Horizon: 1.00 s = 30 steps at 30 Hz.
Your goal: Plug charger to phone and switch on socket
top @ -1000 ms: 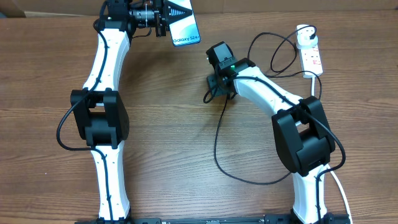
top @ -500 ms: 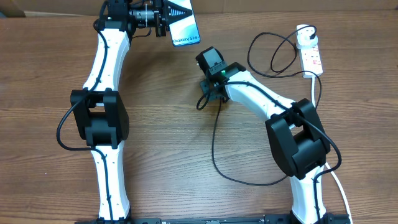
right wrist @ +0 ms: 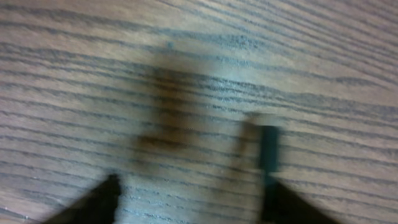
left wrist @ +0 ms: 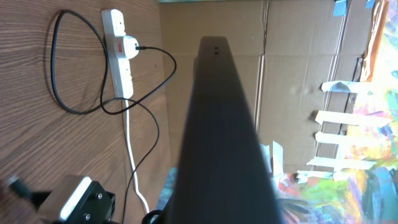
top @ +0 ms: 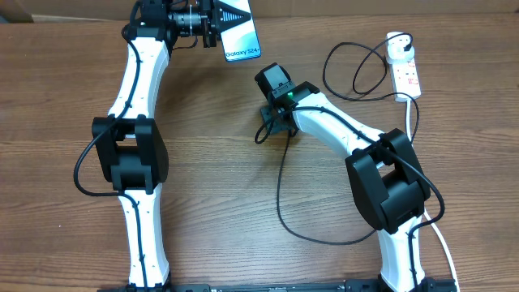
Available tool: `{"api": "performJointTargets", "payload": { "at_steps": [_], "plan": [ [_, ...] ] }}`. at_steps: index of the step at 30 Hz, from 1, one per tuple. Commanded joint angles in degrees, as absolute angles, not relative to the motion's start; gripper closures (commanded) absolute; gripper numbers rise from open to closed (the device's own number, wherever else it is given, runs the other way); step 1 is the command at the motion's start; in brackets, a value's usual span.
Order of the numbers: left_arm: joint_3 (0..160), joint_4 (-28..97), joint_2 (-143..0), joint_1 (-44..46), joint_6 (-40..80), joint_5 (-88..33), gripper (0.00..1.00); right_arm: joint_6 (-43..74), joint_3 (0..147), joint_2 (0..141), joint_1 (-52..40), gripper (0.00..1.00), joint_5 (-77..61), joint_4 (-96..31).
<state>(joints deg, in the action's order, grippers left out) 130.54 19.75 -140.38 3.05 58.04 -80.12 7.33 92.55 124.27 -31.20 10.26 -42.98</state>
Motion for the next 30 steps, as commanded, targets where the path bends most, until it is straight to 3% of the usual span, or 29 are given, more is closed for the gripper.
{"api": "performJointTargets", "payload": {
  "at_steps": [1, 9, 17, 22, 26, 30],
  "plan": [
    [132.09, 19.46, -138.67, 3.38, 56.07, -80.55, 0.96, 8.14, 93.36, 124.42, -31.05, 0.0, 9.61, -43.38],
    [132.11, 23.44, -138.67, 3.38, 46.37, -76.12, 0.96, 8.14, 93.47, 121.3, -29.87, 0.0, 1.32, -44.8],
    [132.11, 53.23, -138.67, 3.42, 23.55, -52.36, 0.95, 8.1, 93.47, 114.56, -23.59, 0.0, -8.23, -47.53],
    [132.09, 62.04, -138.67, 3.55, 16.47, -44.23, 0.96, 8.08, 93.47, 113.54, -20.62, 0.0, -13.17, -48.12],
    [131.94, 69.41, -138.67, 4.21, 12.6, -25.56, 0.96, 7.81, 93.45, 113.58, -20.51, 0.0, -13.85, -48.77],
    [131.39, 71.64, -138.67, 4.97, 11.31, -15.84, 0.96, 7.99, 93.45, 113.82, -20.64, 0.0, -13.32, -48.95]
  ]
}}
